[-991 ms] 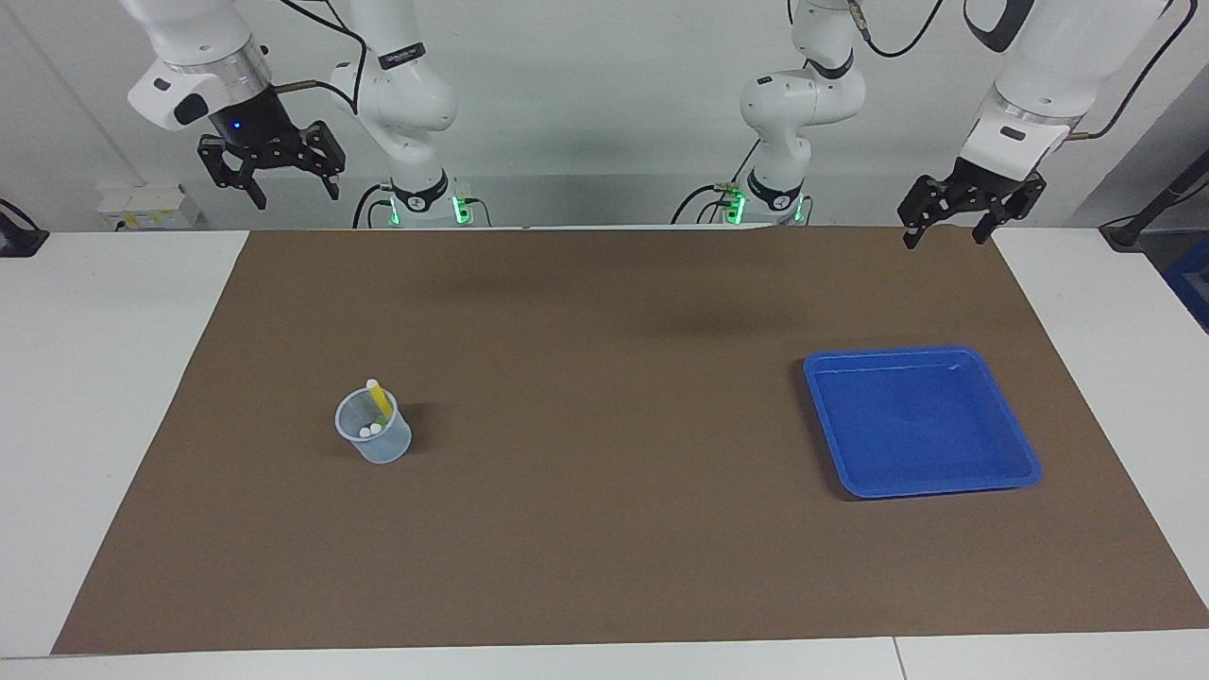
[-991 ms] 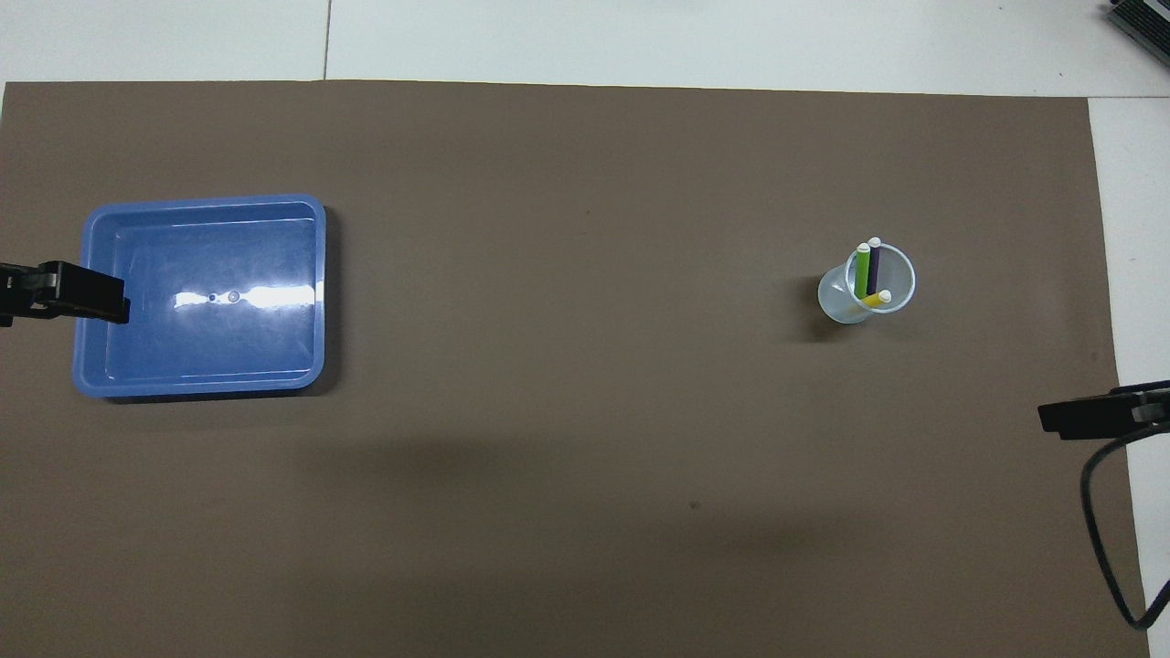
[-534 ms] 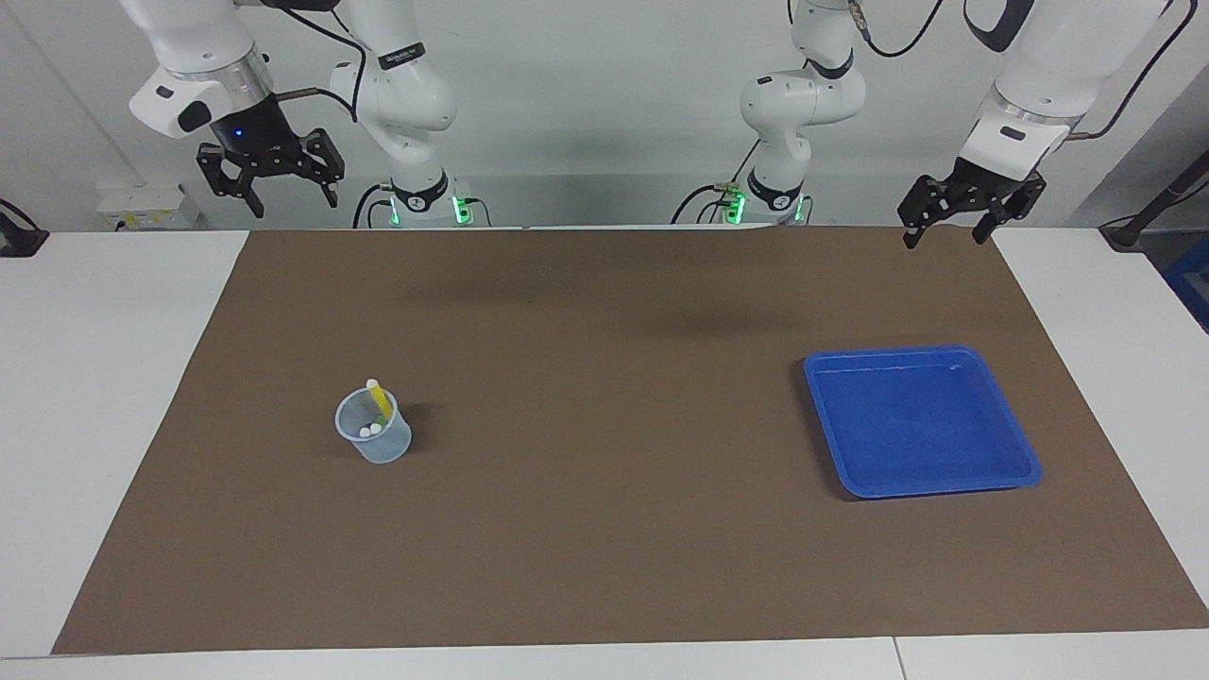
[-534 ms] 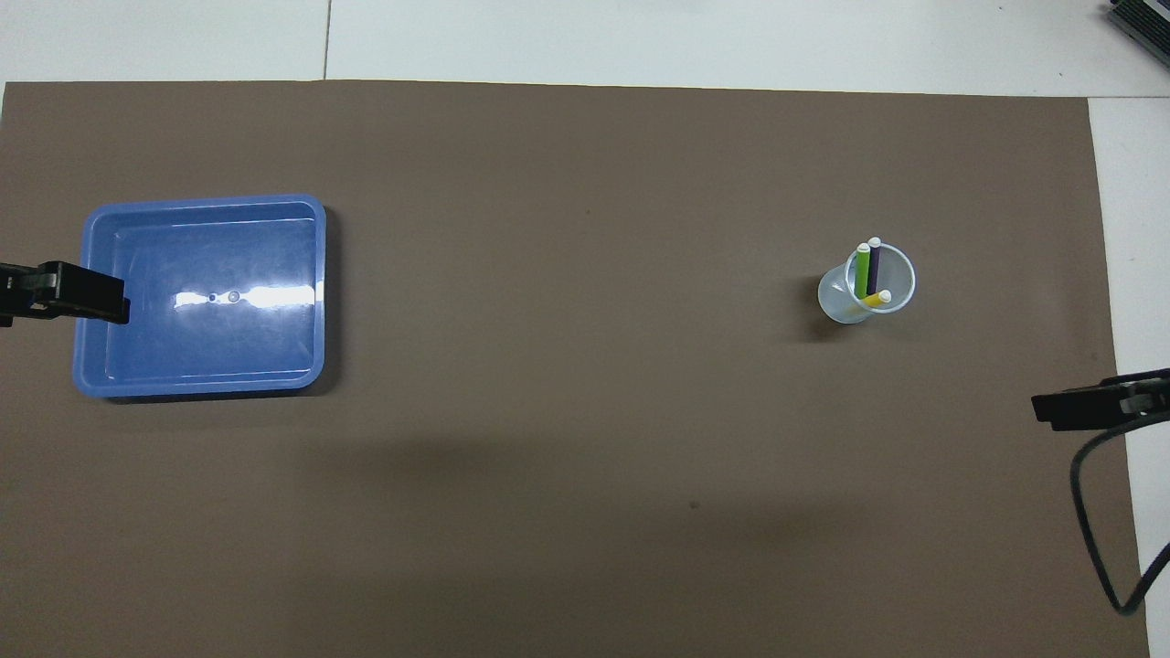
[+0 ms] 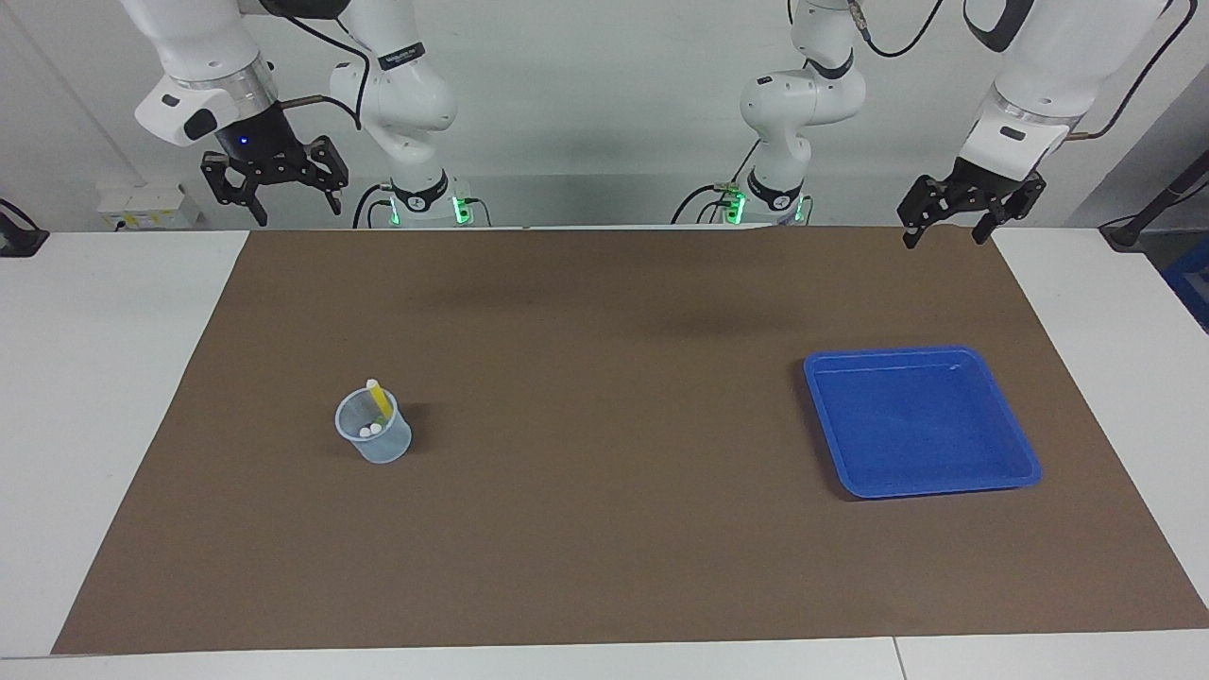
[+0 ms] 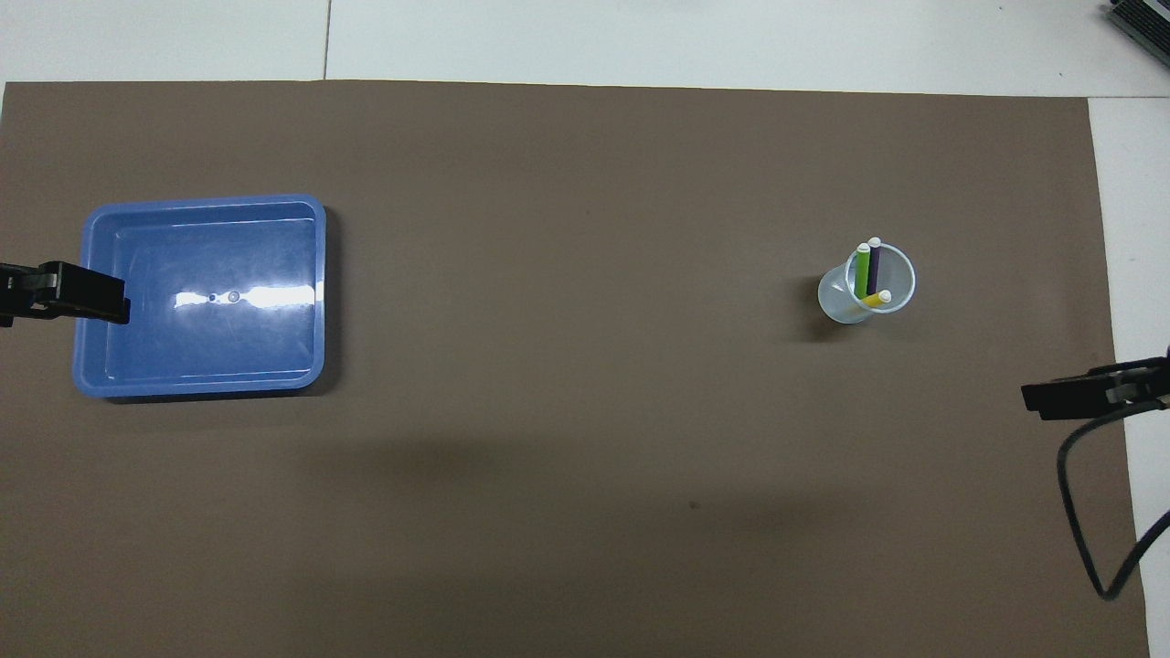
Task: Right arm passes pens to left for tray arrangement
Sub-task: 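Move the right gripper toward the clear pen cup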
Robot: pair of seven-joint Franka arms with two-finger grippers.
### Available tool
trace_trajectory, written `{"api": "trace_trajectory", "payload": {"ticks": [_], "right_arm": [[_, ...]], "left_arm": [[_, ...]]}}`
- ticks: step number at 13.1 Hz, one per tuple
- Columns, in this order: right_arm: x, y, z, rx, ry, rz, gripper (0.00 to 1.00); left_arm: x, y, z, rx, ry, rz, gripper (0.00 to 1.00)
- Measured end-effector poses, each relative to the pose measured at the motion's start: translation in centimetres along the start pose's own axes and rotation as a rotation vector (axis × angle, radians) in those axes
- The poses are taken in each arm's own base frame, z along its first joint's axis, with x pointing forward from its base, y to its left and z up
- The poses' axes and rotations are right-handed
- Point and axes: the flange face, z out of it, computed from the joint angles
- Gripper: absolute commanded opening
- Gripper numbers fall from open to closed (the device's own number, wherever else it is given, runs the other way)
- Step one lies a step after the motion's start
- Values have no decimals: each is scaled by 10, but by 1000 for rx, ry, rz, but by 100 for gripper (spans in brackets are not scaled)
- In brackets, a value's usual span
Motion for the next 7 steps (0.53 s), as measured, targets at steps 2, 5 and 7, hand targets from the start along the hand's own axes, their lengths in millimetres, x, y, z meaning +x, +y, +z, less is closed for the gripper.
{"api": "trace_trajectory", "payload": {"ticks": [2, 5, 7], "right_arm": [[9, 2, 11, 0, -6, -6, 100], [21, -4, 24, -19, -16, -37, 100], [38, -11, 41, -29, -8, -69, 100]], "left_arm": [[0, -1, 0, 0, 0, -1, 100], [0, 0, 0, 0, 0, 0, 100], [0, -1, 0, 0, 0, -1, 100]]}}
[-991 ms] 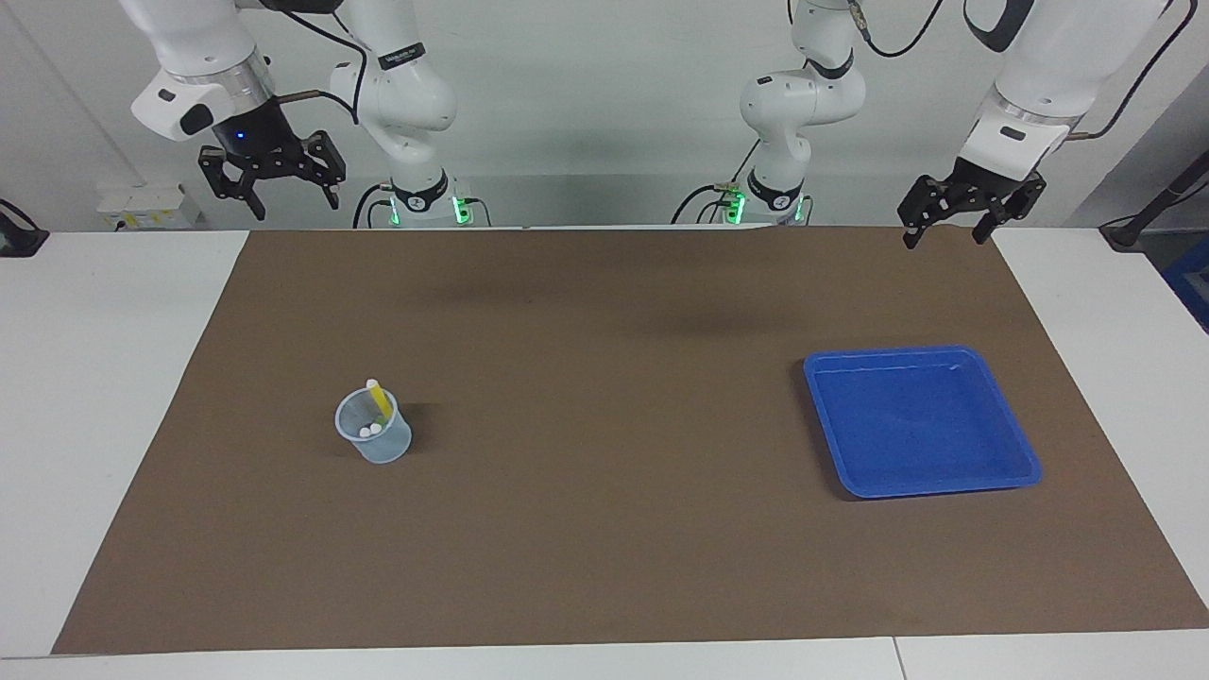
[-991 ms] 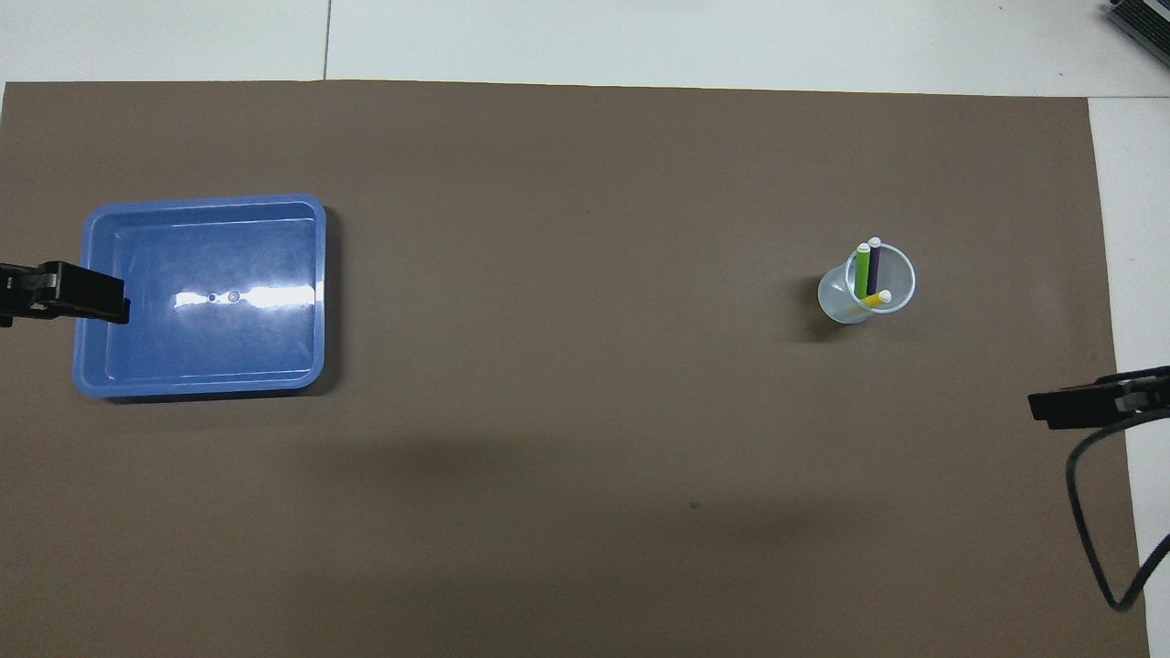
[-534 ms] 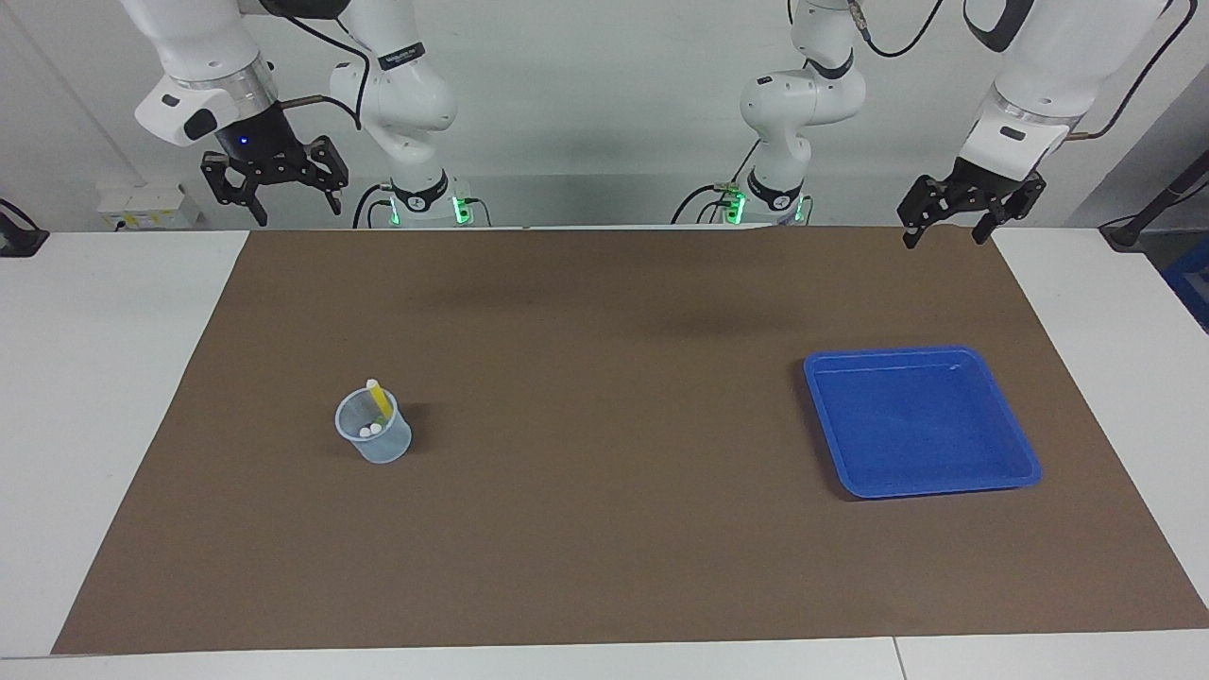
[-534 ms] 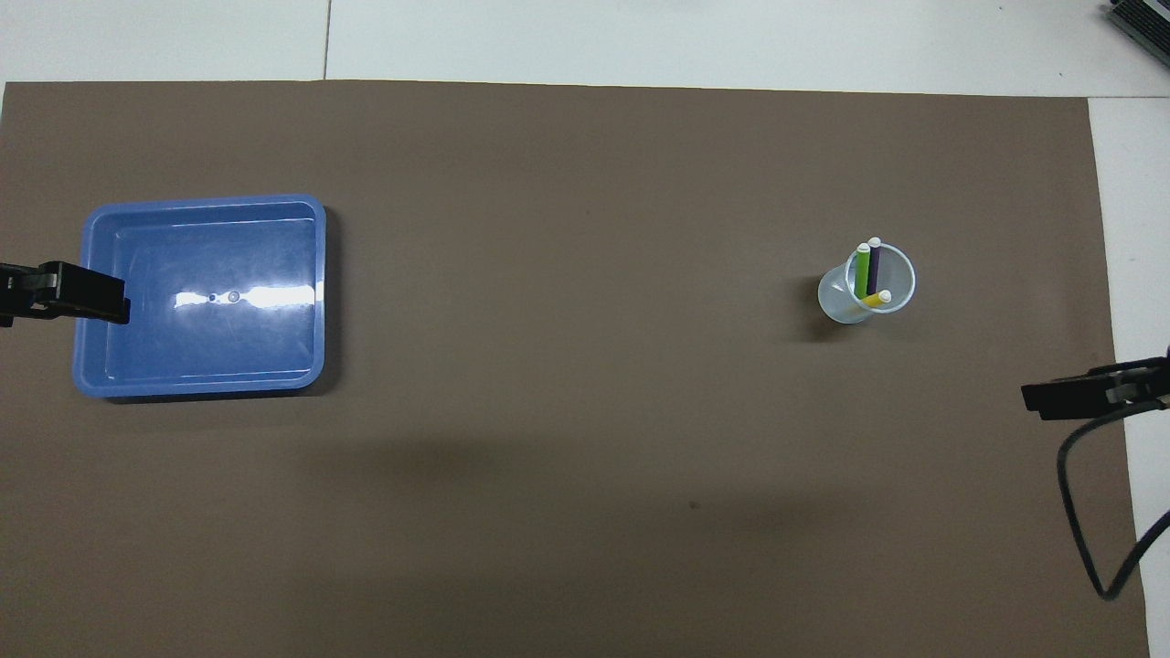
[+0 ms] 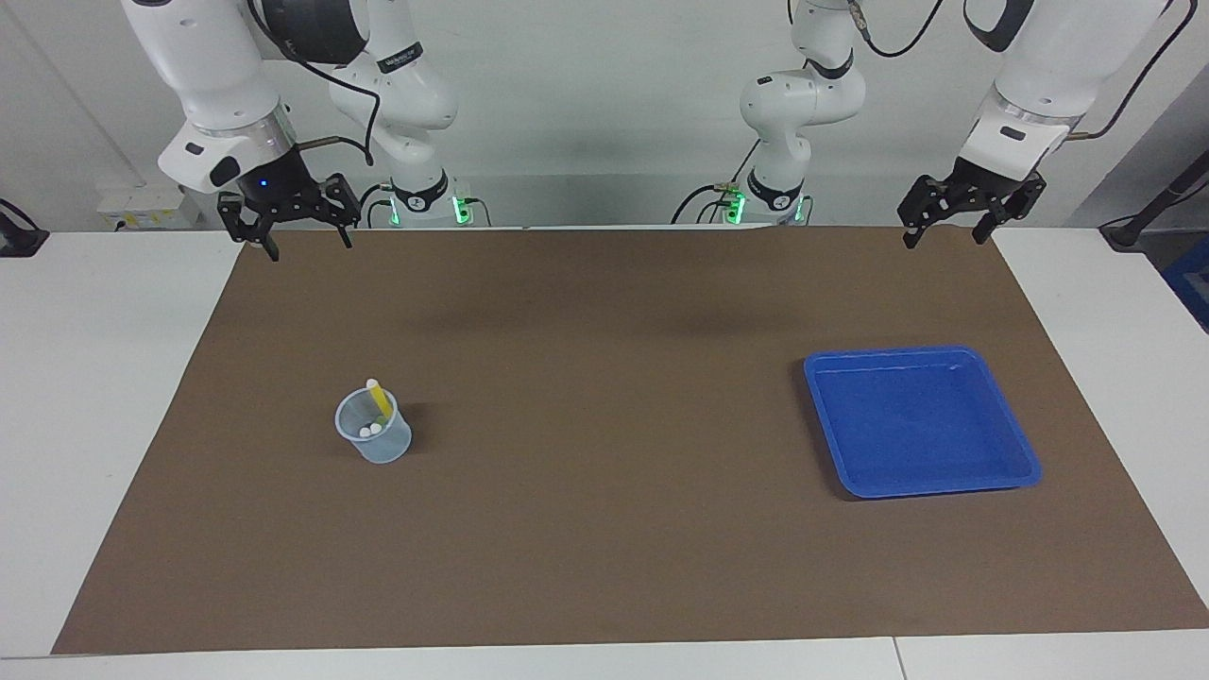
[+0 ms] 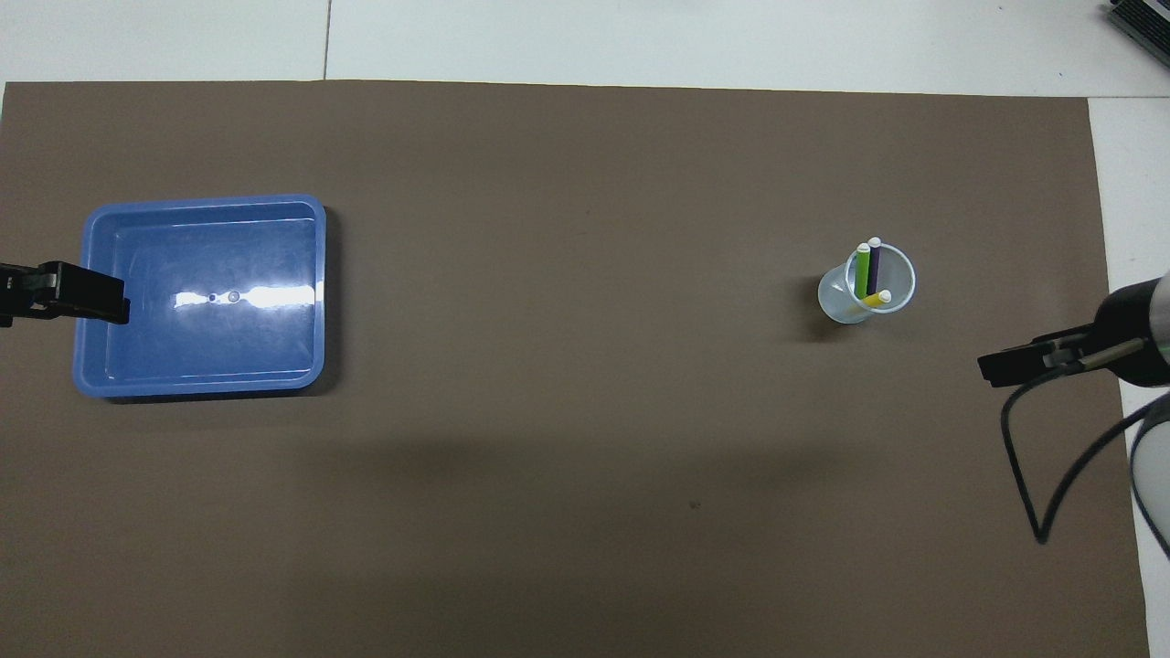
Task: Right arm passes pens to left for tray arrangement
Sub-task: 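Move the right gripper toward the clear pen cup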
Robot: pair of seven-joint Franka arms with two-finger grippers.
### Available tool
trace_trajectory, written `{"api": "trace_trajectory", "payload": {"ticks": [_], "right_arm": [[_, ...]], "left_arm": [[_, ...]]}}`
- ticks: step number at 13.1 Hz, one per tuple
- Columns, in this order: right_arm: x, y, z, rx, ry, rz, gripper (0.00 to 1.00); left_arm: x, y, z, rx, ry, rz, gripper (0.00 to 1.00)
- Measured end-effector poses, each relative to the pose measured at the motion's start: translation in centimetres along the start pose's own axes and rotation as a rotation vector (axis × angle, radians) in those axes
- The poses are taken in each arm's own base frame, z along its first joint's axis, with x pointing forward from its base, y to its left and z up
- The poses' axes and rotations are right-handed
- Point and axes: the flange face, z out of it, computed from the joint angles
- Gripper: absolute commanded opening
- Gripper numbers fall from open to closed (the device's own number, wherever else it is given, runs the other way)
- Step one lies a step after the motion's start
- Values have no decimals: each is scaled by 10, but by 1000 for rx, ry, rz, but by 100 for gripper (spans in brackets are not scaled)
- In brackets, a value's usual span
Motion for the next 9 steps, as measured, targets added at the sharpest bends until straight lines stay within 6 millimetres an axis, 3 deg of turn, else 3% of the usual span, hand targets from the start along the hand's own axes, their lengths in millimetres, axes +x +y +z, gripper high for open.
{"api": "trace_trajectory", "payload": {"ticks": [6, 9], "right_arm": [[55, 13, 85, 36, 17, -3, 100], [69, 14, 126, 53, 16, 39, 94]], "left_arm": [[0, 1, 0, 0, 0, 2, 100], [0, 0, 0, 0, 0, -1, 100]]}}
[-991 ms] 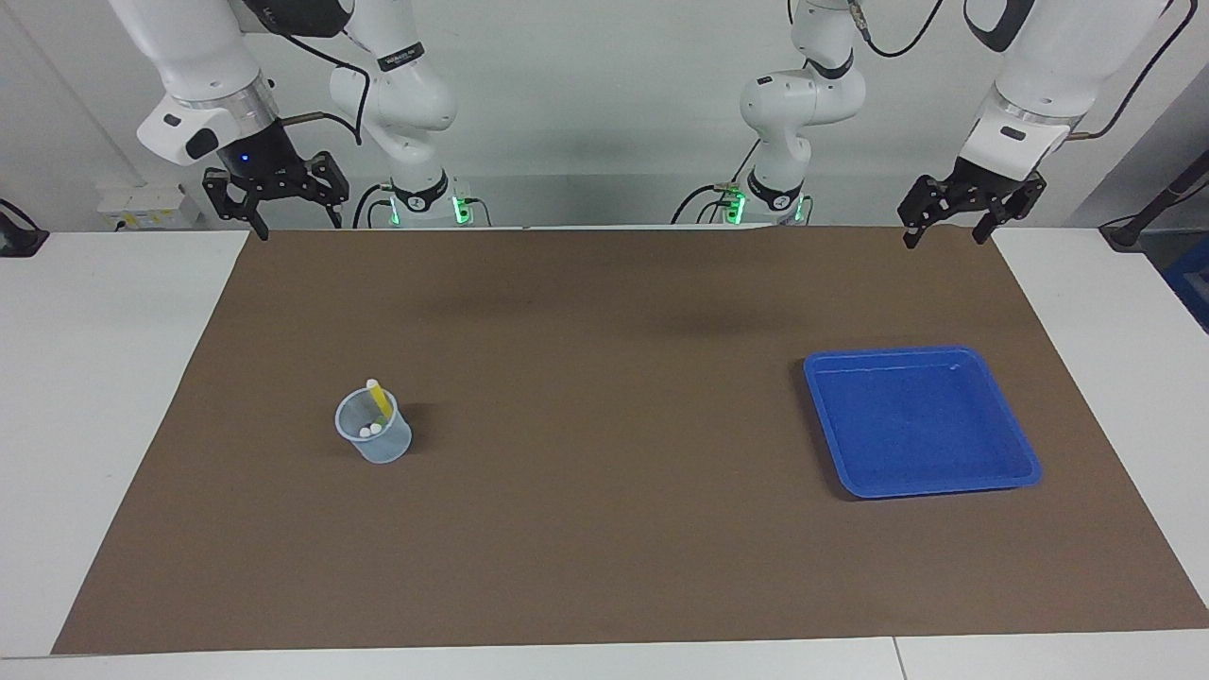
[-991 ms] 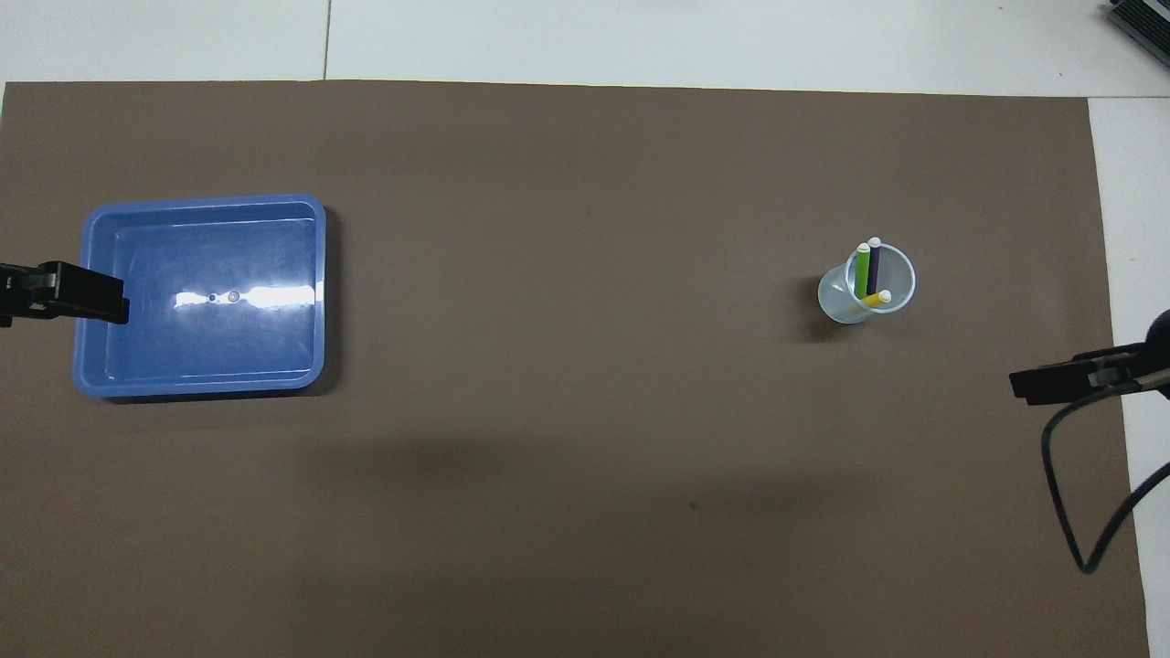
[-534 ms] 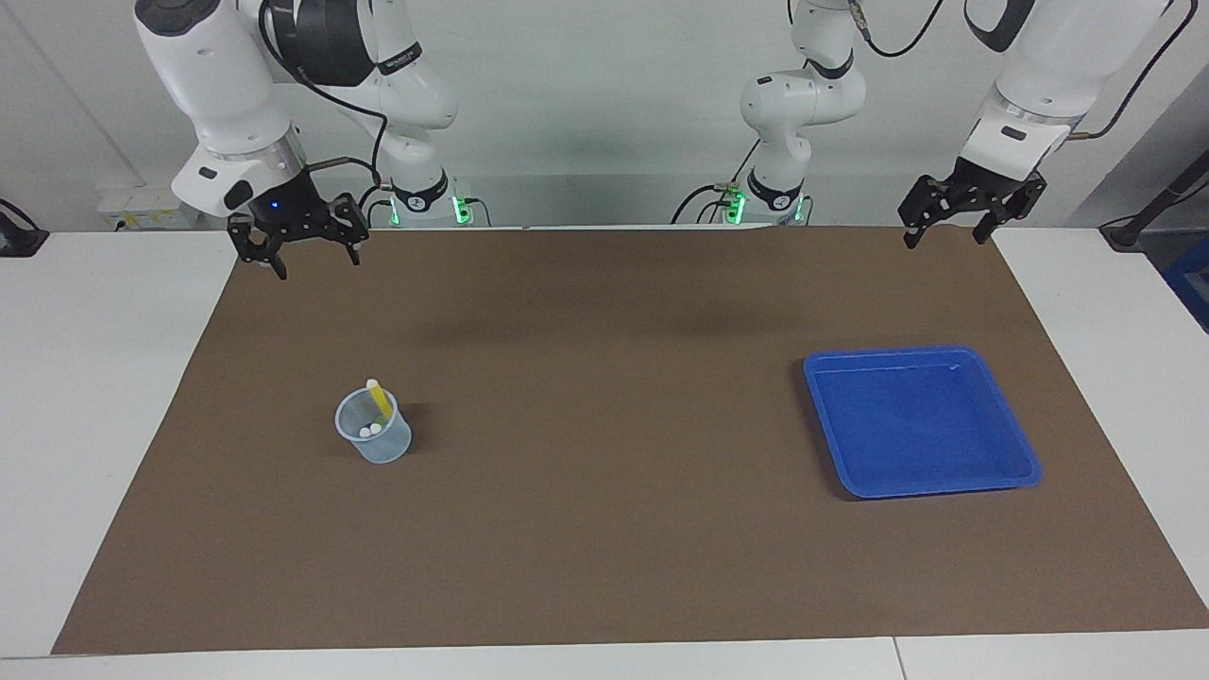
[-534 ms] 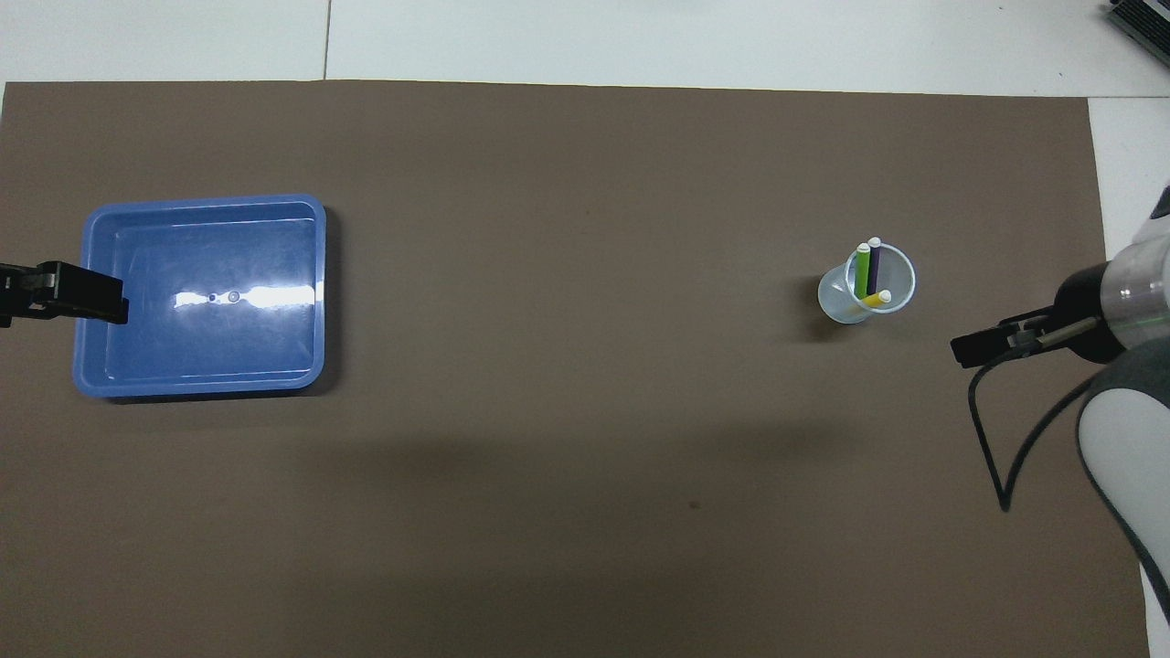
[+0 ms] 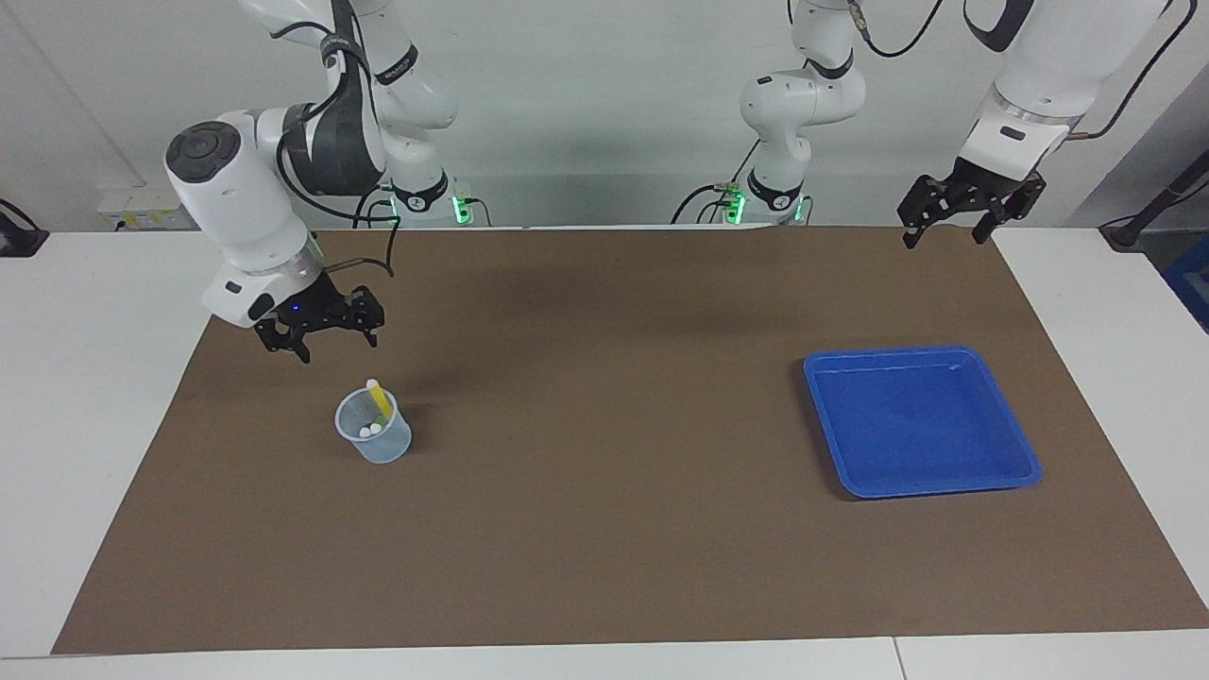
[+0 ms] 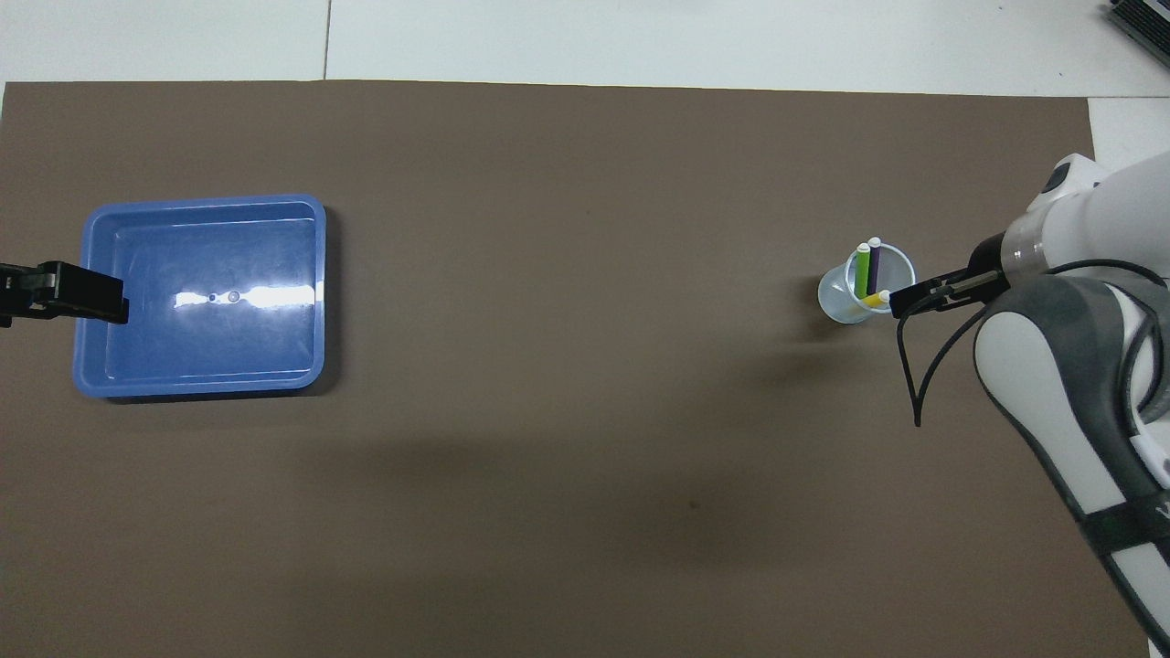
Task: Right arm passes pens to left for tray arrangement
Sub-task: 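Move the right gripper toward the clear pen cup, then grasp the yellow pen in the cup with the right gripper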
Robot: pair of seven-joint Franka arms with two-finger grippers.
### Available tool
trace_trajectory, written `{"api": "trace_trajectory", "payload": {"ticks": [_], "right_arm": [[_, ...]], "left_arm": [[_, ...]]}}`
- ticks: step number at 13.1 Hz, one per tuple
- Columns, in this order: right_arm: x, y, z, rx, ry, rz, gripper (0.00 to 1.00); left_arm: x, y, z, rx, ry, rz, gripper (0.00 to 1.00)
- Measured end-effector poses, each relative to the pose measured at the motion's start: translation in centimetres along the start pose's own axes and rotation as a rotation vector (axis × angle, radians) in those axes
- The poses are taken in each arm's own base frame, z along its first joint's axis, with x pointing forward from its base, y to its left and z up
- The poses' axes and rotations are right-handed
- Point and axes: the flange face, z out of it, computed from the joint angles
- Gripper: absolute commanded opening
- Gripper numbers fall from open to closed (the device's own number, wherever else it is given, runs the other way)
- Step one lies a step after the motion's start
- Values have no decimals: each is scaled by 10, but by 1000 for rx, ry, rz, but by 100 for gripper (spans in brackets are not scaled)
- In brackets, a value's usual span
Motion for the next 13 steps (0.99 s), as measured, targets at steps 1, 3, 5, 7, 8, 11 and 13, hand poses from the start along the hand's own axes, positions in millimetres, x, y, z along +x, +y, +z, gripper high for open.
{"api": "trace_trajectory", "payload": {"ticks": [1, 3, 5, 7, 8, 11, 13], "right_arm": [[3, -6, 7, 1, 3, 5, 88], [4, -14, 13, 2, 6, 2, 78], [6, -14, 19, 1, 21, 4, 73], [8, -12, 31, 3, 29, 5, 66], [9, -12, 37, 6, 26, 6, 64], [11, -11, 43, 8, 30, 6, 61], [13, -11, 46, 10, 33, 5, 54]], "left_arm": [[0, 1, 0, 0, 0, 2, 100], [0, 2, 0, 0, 0, 3, 100], [0, 1, 0, 0, 0, 1, 100], [0, 0, 0, 0, -1, 1, 100], [0, 1, 0, 0, 0, 1, 100], [0, 1, 0, 0, 0, 1, 100], [0, 0, 0, 0, 0, 1, 100]]}}
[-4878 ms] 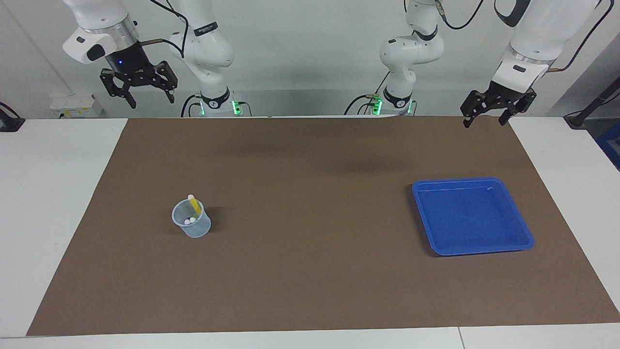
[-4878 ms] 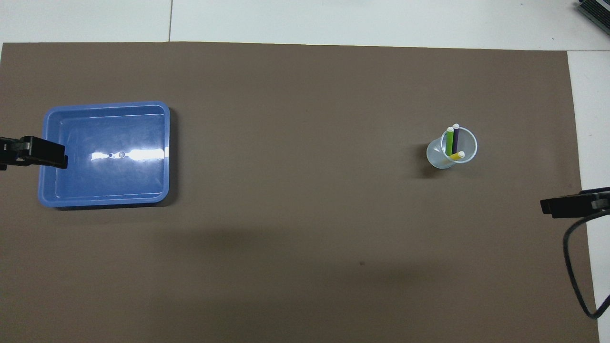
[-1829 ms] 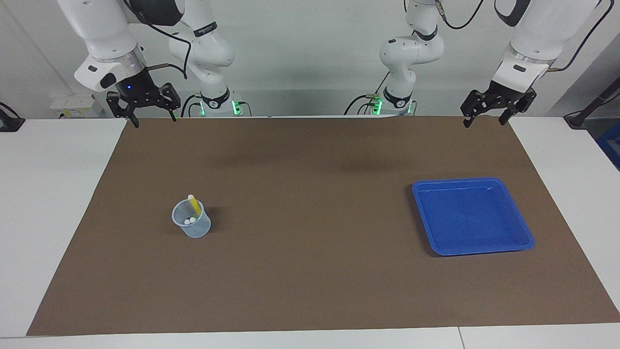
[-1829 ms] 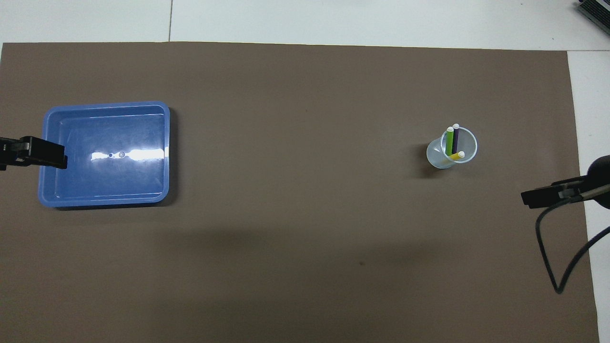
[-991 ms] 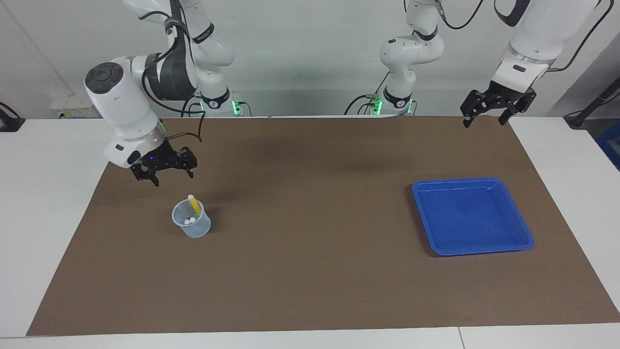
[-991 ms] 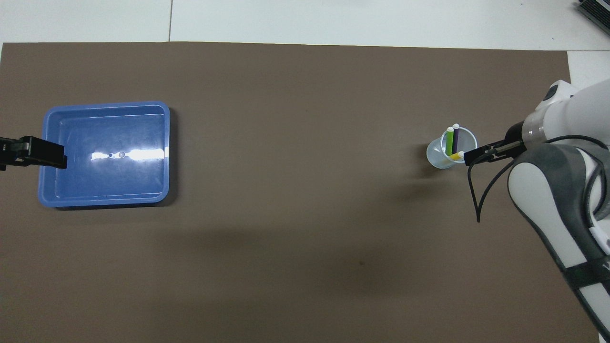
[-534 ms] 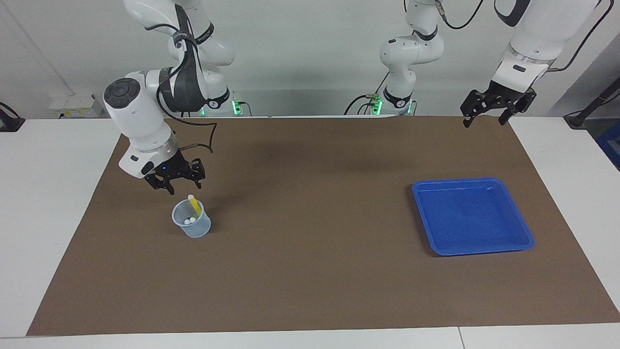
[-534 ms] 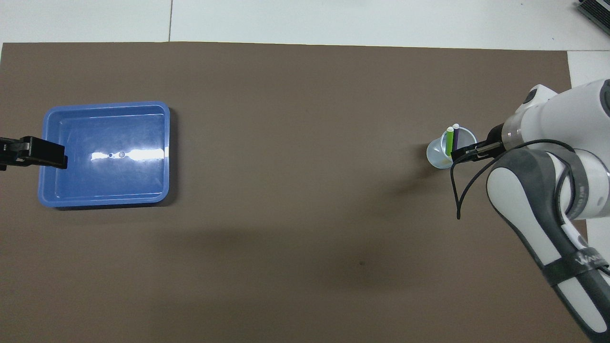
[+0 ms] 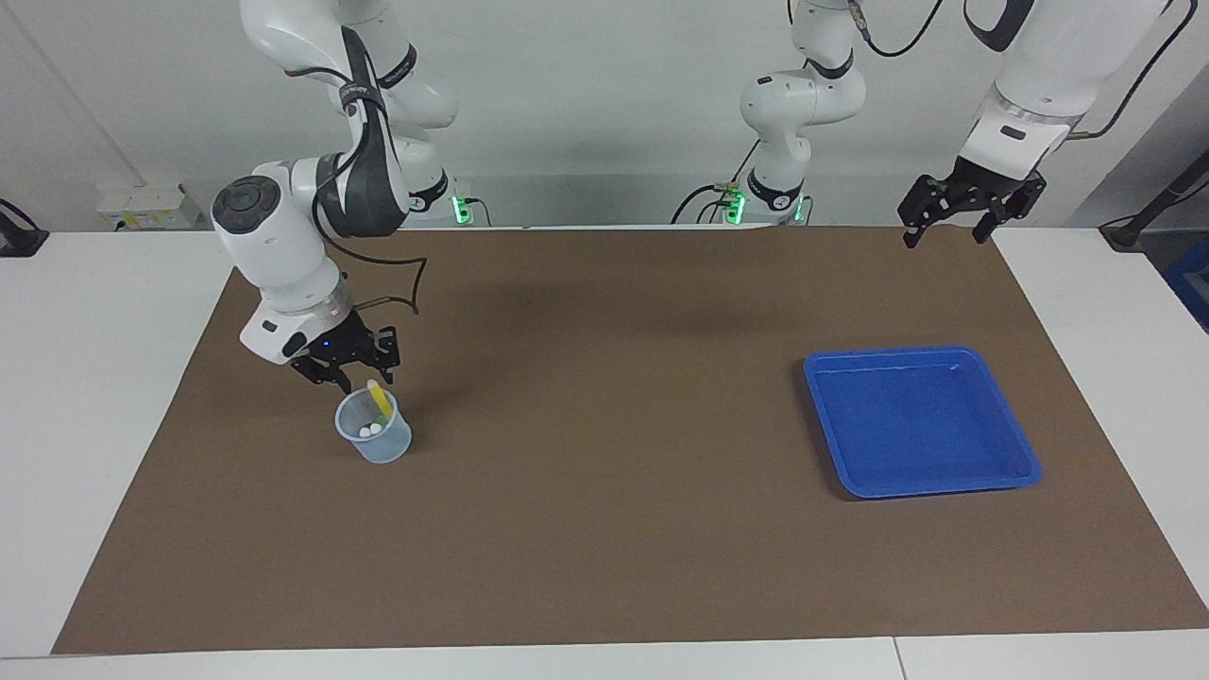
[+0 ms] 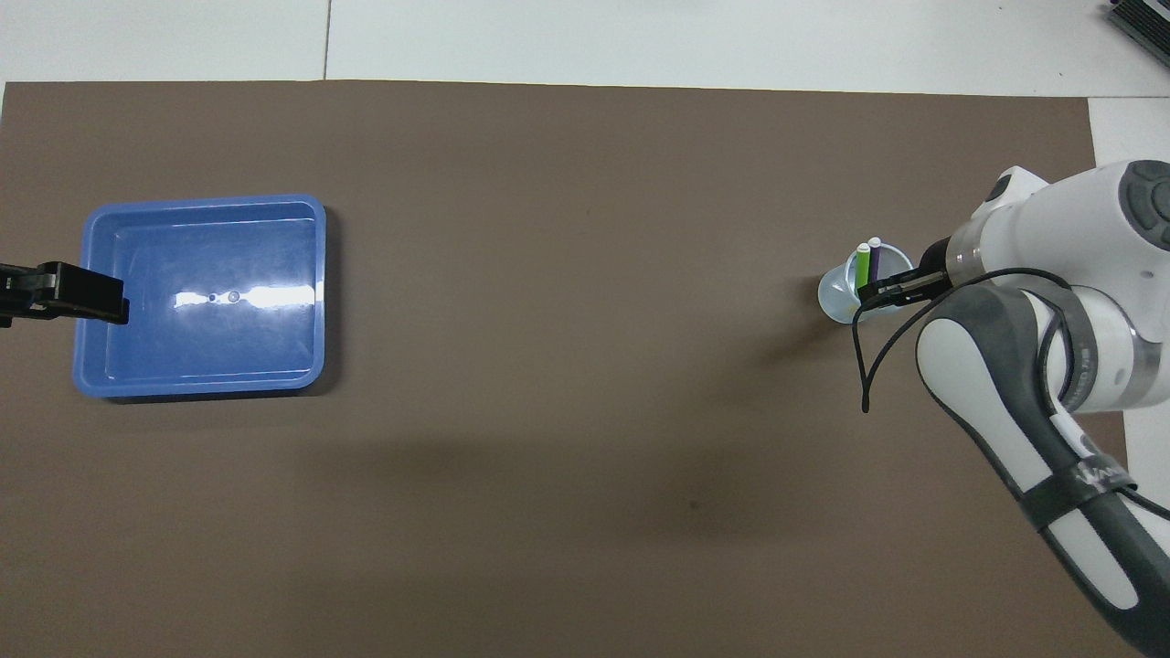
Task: Right arm passes pens to left for tray arrangement
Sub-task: 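Grasp the yellow pen in the cup with the right gripper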
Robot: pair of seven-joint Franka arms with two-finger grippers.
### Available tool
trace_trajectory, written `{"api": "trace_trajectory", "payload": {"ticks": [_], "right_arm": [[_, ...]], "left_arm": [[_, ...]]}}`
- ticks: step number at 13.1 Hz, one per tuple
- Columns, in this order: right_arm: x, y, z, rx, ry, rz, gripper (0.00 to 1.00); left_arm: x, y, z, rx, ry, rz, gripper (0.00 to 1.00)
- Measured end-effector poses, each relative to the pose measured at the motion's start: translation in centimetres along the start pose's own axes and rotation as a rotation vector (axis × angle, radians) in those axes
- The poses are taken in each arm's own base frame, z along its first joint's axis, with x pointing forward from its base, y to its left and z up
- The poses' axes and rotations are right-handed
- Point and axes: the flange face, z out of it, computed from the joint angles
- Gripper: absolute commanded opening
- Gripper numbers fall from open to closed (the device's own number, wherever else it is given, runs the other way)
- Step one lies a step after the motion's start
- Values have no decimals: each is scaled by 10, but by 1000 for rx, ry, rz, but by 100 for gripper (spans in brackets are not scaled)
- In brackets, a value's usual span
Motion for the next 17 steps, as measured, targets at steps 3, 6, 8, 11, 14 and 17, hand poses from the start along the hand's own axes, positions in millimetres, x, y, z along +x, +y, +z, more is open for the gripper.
{"api": "trace_trajectory", "payload": {"ticks": [3, 6, 8, 11, 14, 17], "right_arm": [[2, -8, 3, 2, -3, -12, 47], [2, -9, 3, 2, -1, -13, 43], [2, -9, 3, 2, -1, -13, 40], [2, -9, 6, 4, -7, -12, 33], [2, -8, 7, 4, -8, -10, 10], [2, -7, 7, 3, -6, -9, 0]], "left_arm": [[0, 1, 0, 0, 0, 2, 100], [-1, 3, -1, 1, -1, 6, 100], [-1, 4, -1, 1, -1, 8, 100], [-2, 5, -1, 1, -2, 10, 100], [-2, 5, -1, 1, -3, 10, 100], [-4, 3, 0, 1, -14, 5, 100]]}}
